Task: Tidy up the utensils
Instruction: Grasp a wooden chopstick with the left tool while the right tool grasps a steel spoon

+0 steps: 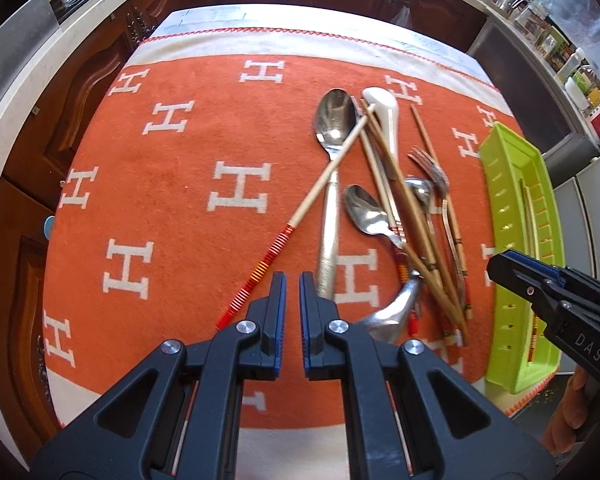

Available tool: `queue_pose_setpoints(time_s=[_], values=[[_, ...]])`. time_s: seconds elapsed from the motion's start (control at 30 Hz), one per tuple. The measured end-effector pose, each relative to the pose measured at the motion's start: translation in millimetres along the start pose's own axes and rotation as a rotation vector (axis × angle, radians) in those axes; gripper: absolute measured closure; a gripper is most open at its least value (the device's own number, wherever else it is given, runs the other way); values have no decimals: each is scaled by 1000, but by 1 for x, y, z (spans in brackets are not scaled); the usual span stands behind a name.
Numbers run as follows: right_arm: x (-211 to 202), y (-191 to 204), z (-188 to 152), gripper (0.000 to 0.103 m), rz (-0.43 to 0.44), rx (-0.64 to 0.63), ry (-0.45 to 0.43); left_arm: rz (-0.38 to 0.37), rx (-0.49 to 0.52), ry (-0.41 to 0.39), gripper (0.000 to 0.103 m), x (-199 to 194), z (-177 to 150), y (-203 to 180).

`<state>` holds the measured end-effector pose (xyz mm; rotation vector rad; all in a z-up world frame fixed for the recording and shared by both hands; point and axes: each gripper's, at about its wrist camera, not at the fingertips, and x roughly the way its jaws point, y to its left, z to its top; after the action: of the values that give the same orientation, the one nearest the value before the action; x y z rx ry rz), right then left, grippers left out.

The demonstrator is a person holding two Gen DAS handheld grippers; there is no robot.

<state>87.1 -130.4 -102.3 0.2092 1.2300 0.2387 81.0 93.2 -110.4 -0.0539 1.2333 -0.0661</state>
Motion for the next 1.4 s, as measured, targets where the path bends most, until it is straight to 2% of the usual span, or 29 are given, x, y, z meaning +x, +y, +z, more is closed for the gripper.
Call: queue_pose_setpoints(time_s=[0.33, 0.73, 0.83, 1.03, 1.07, 1.1, 1.13, 1.2, 1.4], values=[[43, 29, 18, 79, 59, -99, 73, 60, 54, 31, 99, 36, 25, 11], [94, 55, 24, 79, 25, -236, 145, 3, 136, 70, 98, 63, 51, 2], [97, 53, 24, 91, 25, -247, 141, -13, 143, 73, 98, 65, 55, 0], [91, 51, 23, 93, 42, -238, 110, -64, 124, 67, 97, 56, 64, 3], [88, 50, 23, 95, 52, -234, 104, -79, 122, 60, 96, 52, 65, 4], [84, 49, 24, 97, 68, -224, 96, -92, 123, 58, 88, 50, 66, 5], [81, 49, 24, 97, 71, -218, 90, -111, 127, 54, 75, 47, 66, 4], [77, 48, 24, 97, 77, -210, 80, -123, 147, 35, 64, 44, 65, 0], [64, 39, 22, 97, 106, -164, 56, -110, 201, 26, 64, 50, 64, -13]])
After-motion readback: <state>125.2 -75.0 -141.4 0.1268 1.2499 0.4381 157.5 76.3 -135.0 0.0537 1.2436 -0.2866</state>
